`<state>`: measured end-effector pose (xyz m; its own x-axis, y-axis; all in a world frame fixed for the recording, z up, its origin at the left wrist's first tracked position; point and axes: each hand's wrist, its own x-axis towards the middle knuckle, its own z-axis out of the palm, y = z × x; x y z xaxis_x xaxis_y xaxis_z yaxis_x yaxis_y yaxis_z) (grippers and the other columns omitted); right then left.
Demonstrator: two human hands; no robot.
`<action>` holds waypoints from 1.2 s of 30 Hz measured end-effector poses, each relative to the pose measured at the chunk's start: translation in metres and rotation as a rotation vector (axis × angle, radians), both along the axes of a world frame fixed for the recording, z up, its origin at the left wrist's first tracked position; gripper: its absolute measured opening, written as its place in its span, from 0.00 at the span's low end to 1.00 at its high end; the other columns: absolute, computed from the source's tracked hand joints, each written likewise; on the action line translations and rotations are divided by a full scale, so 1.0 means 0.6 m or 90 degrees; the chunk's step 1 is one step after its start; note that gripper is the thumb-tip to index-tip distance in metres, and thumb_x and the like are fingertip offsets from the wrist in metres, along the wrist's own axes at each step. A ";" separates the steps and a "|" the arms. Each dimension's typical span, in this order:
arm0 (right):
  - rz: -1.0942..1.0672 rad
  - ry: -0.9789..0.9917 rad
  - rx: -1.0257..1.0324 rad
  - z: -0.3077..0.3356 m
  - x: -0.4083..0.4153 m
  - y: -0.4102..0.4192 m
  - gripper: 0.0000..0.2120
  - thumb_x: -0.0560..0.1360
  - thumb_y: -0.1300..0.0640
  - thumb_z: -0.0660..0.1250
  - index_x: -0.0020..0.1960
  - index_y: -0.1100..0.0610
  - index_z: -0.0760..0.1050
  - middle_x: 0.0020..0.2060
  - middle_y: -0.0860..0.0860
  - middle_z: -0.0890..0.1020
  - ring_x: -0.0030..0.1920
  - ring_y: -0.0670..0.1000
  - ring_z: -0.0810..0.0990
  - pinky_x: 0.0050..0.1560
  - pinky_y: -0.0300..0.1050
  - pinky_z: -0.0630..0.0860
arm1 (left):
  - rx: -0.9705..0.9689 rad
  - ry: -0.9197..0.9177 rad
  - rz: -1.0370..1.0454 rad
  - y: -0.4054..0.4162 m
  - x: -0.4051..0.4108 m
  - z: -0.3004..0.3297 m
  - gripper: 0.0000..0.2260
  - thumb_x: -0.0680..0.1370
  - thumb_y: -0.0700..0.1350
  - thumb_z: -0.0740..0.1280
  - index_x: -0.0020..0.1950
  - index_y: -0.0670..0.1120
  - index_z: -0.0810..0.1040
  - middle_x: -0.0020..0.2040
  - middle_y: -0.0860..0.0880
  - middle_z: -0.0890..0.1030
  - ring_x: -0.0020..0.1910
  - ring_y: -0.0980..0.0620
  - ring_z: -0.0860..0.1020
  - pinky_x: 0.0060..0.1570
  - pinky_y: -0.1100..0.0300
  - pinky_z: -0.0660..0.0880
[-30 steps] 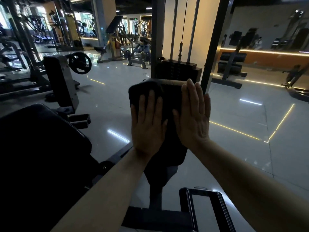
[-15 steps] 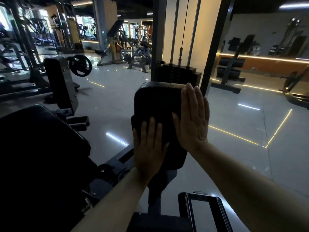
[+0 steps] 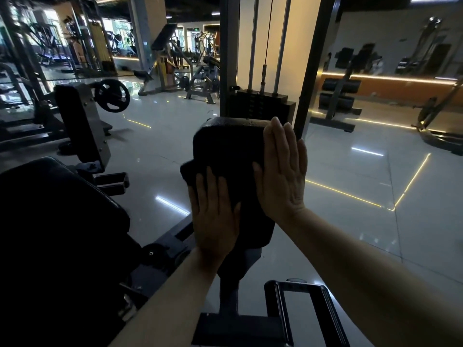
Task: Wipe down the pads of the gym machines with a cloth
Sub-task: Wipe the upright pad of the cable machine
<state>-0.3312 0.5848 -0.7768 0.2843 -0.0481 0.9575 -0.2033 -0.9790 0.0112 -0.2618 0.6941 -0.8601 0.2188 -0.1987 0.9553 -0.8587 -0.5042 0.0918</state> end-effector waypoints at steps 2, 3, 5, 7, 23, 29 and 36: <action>0.003 -0.007 0.004 -0.002 0.003 -0.001 0.23 0.82 0.49 0.44 0.74 0.59 0.53 0.72 0.54 0.57 0.76 0.46 0.42 0.73 0.55 0.53 | 0.040 0.031 0.007 0.011 -0.005 -0.065 0.23 0.83 0.52 0.50 0.70 0.36 0.60 0.70 0.35 0.59 0.70 0.34 0.58 0.72 0.42 0.51; 0.007 -0.009 0.002 -0.003 0.004 -0.003 0.23 0.82 0.49 0.44 0.73 0.59 0.54 0.72 0.54 0.57 0.76 0.46 0.43 0.73 0.54 0.54 | 0.056 0.038 0.010 0.014 -0.006 -0.085 0.22 0.83 0.53 0.50 0.68 0.36 0.62 0.70 0.35 0.60 0.69 0.33 0.59 0.71 0.42 0.51; 0.010 -0.013 0.000 -0.002 0.006 -0.007 0.23 0.82 0.50 0.45 0.73 0.59 0.54 0.72 0.53 0.57 0.76 0.46 0.44 0.73 0.53 0.53 | 0.073 0.033 0.020 0.018 -0.002 -0.098 0.23 0.83 0.53 0.52 0.68 0.36 0.62 0.70 0.35 0.60 0.69 0.33 0.60 0.71 0.42 0.51; 0.009 -0.018 -0.004 -0.004 0.006 -0.008 0.23 0.81 0.51 0.46 0.73 0.59 0.54 0.72 0.53 0.58 0.76 0.46 0.44 0.74 0.52 0.53 | 0.065 0.020 0.015 0.021 0.002 -0.085 0.24 0.83 0.53 0.52 0.70 0.36 0.61 0.73 0.37 0.57 0.70 0.34 0.59 0.71 0.42 0.53; 0.001 -0.036 -0.039 -0.008 0.011 -0.014 0.25 0.82 0.50 0.45 0.77 0.54 0.46 0.75 0.51 0.55 0.76 0.47 0.46 0.73 0.51 0.50 | -0.119 0.102 -0.090 0.003 0.011 0.085 0.27 0.82 0.51 0.50 0.73 0.34 0.52 0.73 0.29 0.55 0.75 0.33 0.53 0.72 0.40 0.56; 0.000 -0.053 -0.008 -0.008 0.014 -0.009 0.23 0.82 0.50 0.46 0.73 0.59 0.56 0.71 0.55 0.60 0.76 0.47 0.46 0.72 0.53 0.53 | -0.070 0.235 -0.065 0.026 -0.020 -0.093 0.30 0.82 0.59 0.46 0.78 0.44 0.41 0.78 0.45 0.42 0.68 0.29 0.66 0.56 0.37 0.73; 0.013 -0.054 -0.031 -0.010 0.015 -0.014 0.26 0.81 0.51 0.47 0.77 0.53 0.45 0.72 0.55 0.59 0.76 0.49 0.48 0.72 0.54 0.55 | -0.068 0.136 -0.090 0.019 0.004 -0.024 0.30 0.82 0.54 0.50 0.77 0.42 0.43 0.77 0.38 0.46 0.75 0.36 0.52 0.71 0.40 0.59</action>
<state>-0.3224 0.5763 -0.7829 0.2031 0.0037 0.9792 -0.1863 -0.9816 0.0423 -0.2592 0.7052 -0.8743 0.3943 -0.1431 0.9078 -0.8757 -0.3579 0.3240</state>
